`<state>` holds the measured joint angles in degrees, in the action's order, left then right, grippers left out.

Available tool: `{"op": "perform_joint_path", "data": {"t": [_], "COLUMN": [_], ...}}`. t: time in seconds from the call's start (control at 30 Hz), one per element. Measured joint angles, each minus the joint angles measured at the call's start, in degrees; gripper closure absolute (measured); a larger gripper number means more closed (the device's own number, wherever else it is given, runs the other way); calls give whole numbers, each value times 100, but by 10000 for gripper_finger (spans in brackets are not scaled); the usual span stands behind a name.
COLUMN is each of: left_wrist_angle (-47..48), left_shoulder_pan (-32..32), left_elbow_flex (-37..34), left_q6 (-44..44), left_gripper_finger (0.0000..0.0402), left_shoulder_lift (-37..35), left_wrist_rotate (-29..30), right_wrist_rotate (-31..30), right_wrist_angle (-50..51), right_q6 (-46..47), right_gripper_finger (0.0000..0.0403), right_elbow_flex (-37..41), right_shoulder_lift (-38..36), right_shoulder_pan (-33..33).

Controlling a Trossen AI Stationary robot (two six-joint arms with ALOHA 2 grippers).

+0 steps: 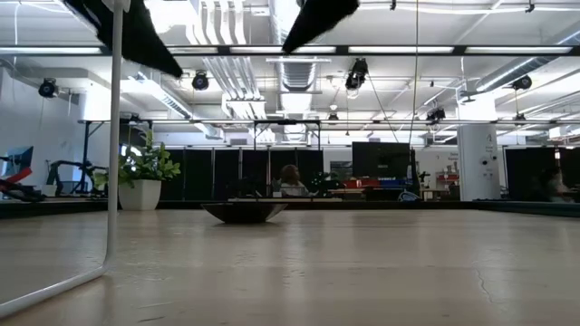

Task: Pick & Place Mini shaped plates
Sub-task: Stack the black leaf shaped plate on top of the other black leaf shaped plates on the shelf

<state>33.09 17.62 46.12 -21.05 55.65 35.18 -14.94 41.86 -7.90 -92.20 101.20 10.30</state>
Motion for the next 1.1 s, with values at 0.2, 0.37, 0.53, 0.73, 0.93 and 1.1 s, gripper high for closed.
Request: {"op": "perform_joint_path", "data": {"t": [0.2, 0.37, 0.53, 0.73, 0.93, 1.1], "left_wrist_angle": [-357, -918, -1390, -1984, -2304, -2641], "left_shoulder_pan": [-470, -831, -1262, -1736, -2048, -2137], "left_elbow_flex": [-207, -358, -426, -413, -402, -396], "left_q6": [-333, -363, -449, -473, -571, -574], "left_gripper_finger": [337, 337, 337, 337, 337, 337], "left_shoulder_lift": [577, 1203, 1907, 2602, 3098, 3401], "left_wrist_rotate": [-353, -703, -1118, -1586, -1810, -1836], "right_wrist_rotate": [-2, -2, -2, -4, -7, -9], "right_wrist_angle": [243, 462, 676, 966, 1112, 1141], "right_q6": [2, -43, -105, -109, -110, -124], "right_gripper_finger": [329, 329, 323, 324, 333, 335], "right_elbow_flex": [50, 55, 59, 61, 61, 61], "right_shoulder_lift": [-743, -1115, -1246, -1260, -1247, -1258], "right_shoulder_pan": [88, 187, 182, 184, 182, 182]}}
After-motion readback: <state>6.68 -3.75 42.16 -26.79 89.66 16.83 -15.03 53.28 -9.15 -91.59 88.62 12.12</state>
